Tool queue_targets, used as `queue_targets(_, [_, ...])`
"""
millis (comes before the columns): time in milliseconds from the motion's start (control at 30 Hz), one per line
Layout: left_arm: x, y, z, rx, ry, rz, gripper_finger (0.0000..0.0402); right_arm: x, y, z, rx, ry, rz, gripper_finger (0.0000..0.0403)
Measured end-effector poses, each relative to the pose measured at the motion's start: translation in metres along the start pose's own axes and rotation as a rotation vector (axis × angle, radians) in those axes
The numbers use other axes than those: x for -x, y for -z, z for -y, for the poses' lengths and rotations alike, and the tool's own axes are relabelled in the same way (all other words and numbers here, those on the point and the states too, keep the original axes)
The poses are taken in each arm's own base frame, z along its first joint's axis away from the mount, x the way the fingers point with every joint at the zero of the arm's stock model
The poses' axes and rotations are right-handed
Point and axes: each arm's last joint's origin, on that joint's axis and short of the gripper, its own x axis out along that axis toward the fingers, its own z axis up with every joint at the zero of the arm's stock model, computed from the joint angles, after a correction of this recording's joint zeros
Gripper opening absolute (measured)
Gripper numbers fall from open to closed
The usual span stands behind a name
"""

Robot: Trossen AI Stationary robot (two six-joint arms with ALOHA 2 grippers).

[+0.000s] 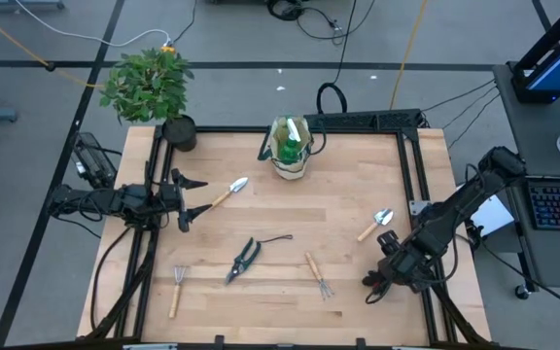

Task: Pick & Place Garden tools in Gardening bag
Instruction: Put the red gloves into the brown gardening bag

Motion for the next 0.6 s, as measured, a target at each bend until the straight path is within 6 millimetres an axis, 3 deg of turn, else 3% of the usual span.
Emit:
queue_targets(367, [0.000,0.000,0.000,0.000,0.000,0.000,0.0333,-0.019,0.013,0.007,-0.075,0.011,-0.030,0.0240])
queue_targets(600, [0.000,0.000,0.000,0.000,0.000,0.000,0.0333,-0.020,0.007,0.008,-0.120,-0.008,0.023,0.0173])
